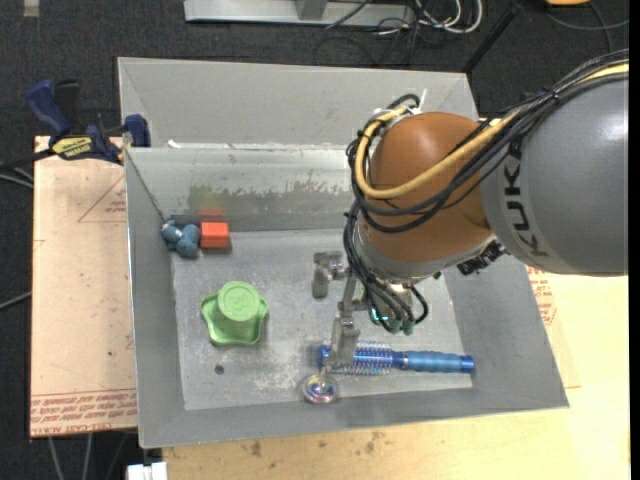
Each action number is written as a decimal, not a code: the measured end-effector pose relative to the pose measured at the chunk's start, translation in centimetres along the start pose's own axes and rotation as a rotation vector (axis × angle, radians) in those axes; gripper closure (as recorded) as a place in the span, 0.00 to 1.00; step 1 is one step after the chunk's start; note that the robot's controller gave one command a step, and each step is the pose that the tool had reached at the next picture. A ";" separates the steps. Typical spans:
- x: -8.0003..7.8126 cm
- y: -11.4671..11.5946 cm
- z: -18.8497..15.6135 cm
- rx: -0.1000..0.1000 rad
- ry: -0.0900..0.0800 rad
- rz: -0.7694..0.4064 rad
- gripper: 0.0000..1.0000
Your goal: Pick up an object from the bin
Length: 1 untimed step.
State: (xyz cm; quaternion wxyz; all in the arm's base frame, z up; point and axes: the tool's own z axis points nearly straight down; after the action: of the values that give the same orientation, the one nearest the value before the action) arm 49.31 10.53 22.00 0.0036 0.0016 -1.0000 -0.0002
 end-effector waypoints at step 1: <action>-0.6 -5.2 8.9 0.002 0.001 -0.081 0.00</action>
Offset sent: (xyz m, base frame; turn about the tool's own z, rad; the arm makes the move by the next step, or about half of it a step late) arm 0.0067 -0.0496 -0.0845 -0.0860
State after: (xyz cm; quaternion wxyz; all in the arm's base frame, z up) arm 49.84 5.31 13.08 0.0038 0.0421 -0.9991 0.0009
